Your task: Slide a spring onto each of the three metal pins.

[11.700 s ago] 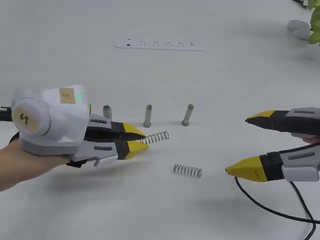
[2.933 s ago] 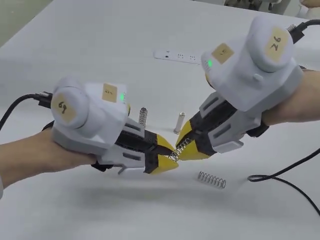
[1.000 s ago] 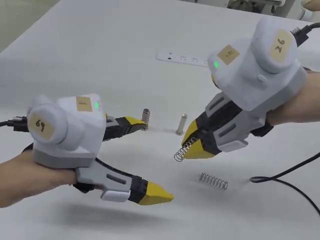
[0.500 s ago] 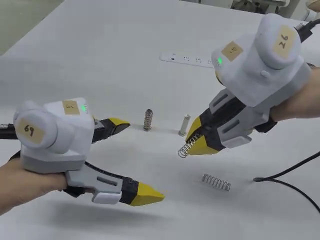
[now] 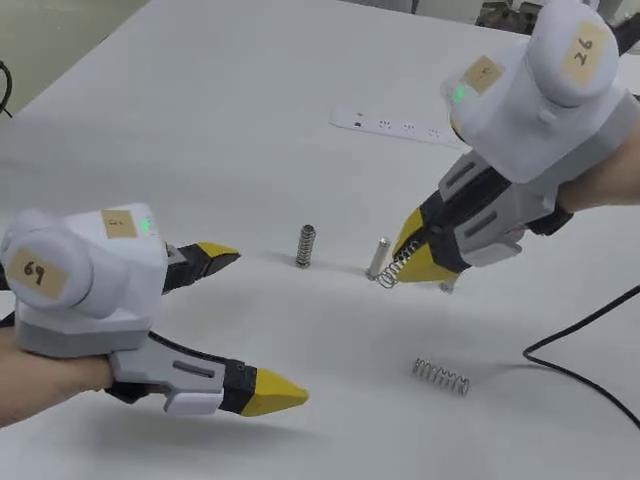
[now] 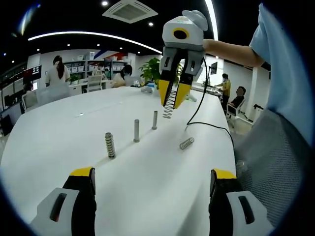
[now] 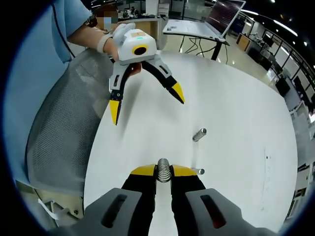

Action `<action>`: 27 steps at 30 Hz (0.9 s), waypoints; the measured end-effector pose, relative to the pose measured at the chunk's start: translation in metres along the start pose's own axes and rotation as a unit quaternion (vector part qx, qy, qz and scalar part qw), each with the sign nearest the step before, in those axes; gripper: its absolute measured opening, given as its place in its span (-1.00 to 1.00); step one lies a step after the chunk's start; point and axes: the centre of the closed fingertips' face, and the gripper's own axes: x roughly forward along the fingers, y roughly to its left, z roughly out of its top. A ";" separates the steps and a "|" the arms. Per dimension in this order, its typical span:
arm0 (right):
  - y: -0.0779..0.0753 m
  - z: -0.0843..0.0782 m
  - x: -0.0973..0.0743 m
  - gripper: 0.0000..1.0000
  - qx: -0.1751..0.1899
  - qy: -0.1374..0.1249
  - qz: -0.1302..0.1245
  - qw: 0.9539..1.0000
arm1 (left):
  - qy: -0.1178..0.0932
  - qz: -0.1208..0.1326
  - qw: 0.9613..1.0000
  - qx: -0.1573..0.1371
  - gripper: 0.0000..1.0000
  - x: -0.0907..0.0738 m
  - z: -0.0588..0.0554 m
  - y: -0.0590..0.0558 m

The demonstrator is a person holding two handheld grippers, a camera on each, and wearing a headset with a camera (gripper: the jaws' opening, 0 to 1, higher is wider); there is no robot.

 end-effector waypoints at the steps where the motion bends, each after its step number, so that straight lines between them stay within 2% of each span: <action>1: -0.004 -0.001 -0.001 -0.85 -0.001 0.002 -0.001 1.000 | 0.000 0.002 1.000 0.000 0.88 0.000 0.000 0.001; 7: -0.024 -0.011 -0.002 -0.85 -0.002 0.026 -0.003 1.000 | 0.002 0.008 1.000 0.001 0.86 -0.001 -0.003 0.003; 14: -0.041 -0.009 -0.001 -0.85 -0.009 0.035 -0.005 0.999 | 0.003 0.013 1.000 0.000 0.84 -0.003 -0.005 0.007; 24: -0.056 -0.013 0.006 -0.85 -0.032 0.067 -0.006 0.997 | 0.002 0.018 1.000 -0.001 0.81 -0.004 -0.005 0.011; 27: -0.057 -0.013 0.008 -0.85 -0.034 0.068 -0.002 0.997 | 0.002 0.019 1.000 -0.003 0.80 -0.004 -0.005 0.013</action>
